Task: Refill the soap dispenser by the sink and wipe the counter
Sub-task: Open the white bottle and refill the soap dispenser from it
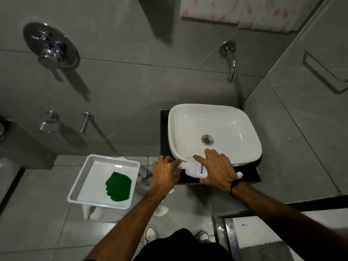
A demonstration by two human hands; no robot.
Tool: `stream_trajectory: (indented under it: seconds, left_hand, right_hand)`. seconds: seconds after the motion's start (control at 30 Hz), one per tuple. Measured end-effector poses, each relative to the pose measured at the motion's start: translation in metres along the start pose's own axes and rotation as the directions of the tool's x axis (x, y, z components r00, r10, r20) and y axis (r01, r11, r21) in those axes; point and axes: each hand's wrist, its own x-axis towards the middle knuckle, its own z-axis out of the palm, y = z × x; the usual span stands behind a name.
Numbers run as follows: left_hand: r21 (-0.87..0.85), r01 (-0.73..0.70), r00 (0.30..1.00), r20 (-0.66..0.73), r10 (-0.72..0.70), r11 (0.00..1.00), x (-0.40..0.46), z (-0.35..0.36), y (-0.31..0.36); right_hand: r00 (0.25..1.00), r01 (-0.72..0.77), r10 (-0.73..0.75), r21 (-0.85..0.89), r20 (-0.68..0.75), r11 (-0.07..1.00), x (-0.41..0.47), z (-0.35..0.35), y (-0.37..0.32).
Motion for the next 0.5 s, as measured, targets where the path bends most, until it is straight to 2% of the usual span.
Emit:
stream_trajectory:
  seconds: [0.5]
  left_hand:
    - [-0.044,-0.034,0.999,0.016,0.034,0.998,0.0,0.005,-0.001]
  right_hand:
    - [0.999,0.013,-0.012,0.04,-0.047,0.999,-0.002,0.012,0.005]
